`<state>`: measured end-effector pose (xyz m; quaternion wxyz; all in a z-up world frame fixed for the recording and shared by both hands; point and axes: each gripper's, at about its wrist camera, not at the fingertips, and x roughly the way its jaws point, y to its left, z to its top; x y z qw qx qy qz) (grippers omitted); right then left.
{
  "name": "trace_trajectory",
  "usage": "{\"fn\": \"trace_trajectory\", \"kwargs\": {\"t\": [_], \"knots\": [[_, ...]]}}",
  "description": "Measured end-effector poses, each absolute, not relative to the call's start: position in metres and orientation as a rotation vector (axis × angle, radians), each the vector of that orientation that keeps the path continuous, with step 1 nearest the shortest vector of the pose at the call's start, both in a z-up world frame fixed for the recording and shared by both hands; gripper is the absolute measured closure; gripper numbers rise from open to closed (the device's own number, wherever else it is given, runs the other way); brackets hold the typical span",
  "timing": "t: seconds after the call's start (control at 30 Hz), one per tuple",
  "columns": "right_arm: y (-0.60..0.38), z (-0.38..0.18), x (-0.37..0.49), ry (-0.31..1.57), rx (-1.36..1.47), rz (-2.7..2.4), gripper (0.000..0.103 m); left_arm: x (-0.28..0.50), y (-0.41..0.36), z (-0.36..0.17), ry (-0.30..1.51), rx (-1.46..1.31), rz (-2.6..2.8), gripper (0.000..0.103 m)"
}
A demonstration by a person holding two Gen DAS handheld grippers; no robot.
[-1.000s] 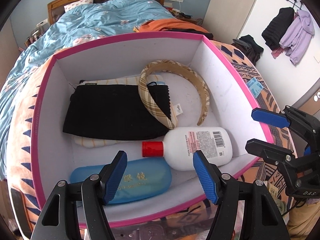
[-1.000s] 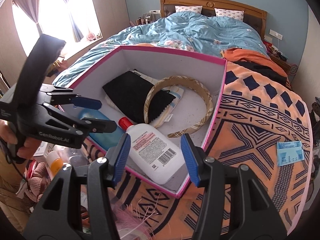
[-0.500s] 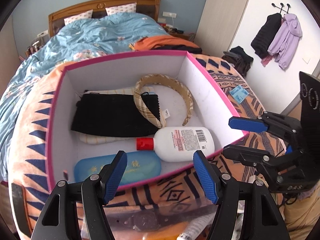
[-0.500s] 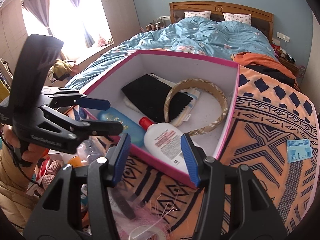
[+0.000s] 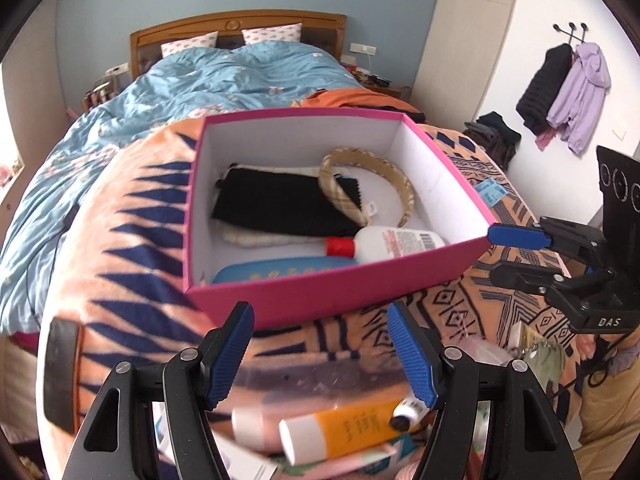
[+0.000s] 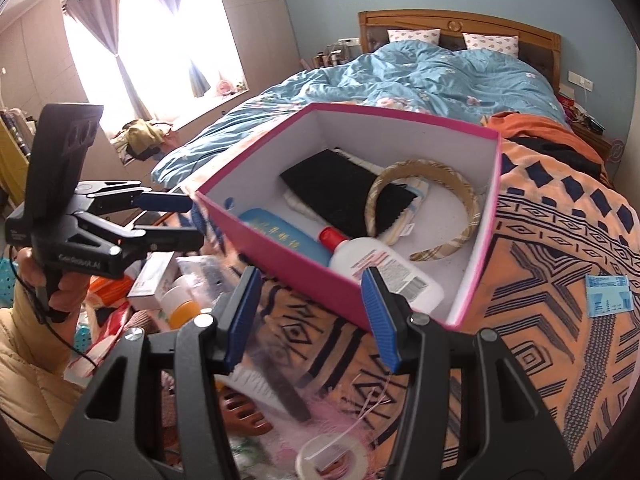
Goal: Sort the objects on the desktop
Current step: 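Withdraw both tools from the box toward the cluttered pile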
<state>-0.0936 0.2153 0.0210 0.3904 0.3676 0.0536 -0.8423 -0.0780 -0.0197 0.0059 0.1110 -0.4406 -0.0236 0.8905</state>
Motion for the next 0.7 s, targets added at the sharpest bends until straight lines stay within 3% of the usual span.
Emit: {"fn": "trace_trajectory", "kwargs": {"t": [0.7], "knots": [[0.158,0.007,0.011,0.125,0.957,-1.714,0.049,-0.007,-0.074,-0.002,-0.347,-1.231,2.672,0.033]]}}
